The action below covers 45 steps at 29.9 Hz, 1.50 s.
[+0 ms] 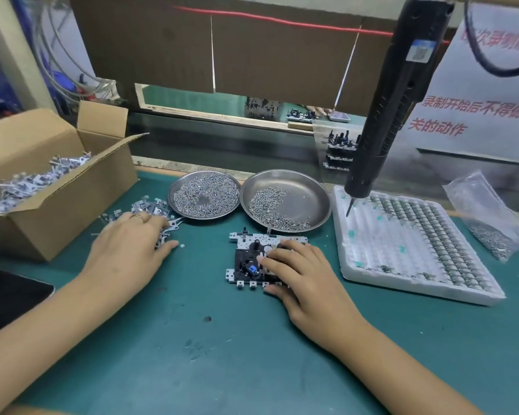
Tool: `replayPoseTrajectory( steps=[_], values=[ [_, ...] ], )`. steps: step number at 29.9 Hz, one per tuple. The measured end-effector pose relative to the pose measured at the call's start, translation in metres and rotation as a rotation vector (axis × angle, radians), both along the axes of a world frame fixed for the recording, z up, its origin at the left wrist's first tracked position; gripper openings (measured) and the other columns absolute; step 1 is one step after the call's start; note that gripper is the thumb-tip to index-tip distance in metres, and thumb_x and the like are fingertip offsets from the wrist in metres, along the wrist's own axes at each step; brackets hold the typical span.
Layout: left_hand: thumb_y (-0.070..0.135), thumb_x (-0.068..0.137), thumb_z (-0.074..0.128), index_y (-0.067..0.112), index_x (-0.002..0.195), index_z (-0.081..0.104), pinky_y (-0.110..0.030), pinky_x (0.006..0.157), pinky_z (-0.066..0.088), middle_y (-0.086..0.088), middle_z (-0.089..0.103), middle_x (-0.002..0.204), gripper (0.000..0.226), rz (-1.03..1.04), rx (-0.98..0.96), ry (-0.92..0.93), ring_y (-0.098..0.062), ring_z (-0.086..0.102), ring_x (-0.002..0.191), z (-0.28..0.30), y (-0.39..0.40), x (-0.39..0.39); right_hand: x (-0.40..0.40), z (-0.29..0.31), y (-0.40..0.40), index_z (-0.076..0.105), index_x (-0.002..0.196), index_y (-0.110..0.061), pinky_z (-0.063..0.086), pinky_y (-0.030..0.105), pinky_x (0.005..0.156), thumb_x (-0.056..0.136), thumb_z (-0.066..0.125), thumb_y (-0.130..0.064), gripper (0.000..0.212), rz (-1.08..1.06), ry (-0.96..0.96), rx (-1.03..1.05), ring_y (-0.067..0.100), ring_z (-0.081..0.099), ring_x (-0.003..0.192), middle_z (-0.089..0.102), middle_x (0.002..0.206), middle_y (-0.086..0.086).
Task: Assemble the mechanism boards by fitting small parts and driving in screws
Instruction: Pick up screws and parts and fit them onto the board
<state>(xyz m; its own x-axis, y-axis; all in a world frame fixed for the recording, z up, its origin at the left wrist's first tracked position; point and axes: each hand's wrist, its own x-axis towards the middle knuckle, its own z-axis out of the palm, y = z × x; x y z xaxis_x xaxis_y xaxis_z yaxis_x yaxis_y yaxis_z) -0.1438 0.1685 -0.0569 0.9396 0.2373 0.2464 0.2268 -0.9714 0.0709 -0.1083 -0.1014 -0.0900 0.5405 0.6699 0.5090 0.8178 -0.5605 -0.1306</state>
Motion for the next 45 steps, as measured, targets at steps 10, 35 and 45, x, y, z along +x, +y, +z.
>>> replayPoseTrajectory(
  steps=[10,35,45],
  values=[
    [0.012,0.089,0.053,0.015,0.115,0.066,-0.037,0.082,0.047,-0.007,0.064,0.097,0.029,-0.018,-0.186,-0.007,-0.030,0.059,0.097,0.009,-0.002,0.006,0.000,0.000,0.000,0.065,0.118,-0.011,0.044,0.043,0.093,0.085,0.065,-0.015,0.033,0.009,0.012,0.027,0.028,0.056,0.111,0.064,0.114,0.004],
    [0.010,0.084,0.062,0.010,0.107,0.068,-0.017,0.083,0.046,-0.002,0.063,0.098,0.024,-0.808,-0.799,-0.497,-0.007,0.061,0.088,-0.016,-0.093,0.018,0.006,0.004,0.017,0.070,0.097,-0.033,0.045,0.017,0.082,0.087,0.064,-0.009,0.027,-0.022,0.481,0.837,0.008,0.063,0.091,0.069,0.091,-0.015],
    [0.027,0.071,0.074,0.029,0.087,0.077,-0.022,0.084,0.050,0.006,0.074,0.089,0.017,-0.591,-1.169,-0.293,-0.009,0.068,0.088,-0.017,-0.085,0.015,0.011,0.004,0.013,0.072,0.095,-0.027,0.046,0.015,0.079,0.082,0.069,-0.010,0.021,-0.054,0.461,0.744,0.003,0.061,0.086,0.065,0.083,-0.031]
  ],
)
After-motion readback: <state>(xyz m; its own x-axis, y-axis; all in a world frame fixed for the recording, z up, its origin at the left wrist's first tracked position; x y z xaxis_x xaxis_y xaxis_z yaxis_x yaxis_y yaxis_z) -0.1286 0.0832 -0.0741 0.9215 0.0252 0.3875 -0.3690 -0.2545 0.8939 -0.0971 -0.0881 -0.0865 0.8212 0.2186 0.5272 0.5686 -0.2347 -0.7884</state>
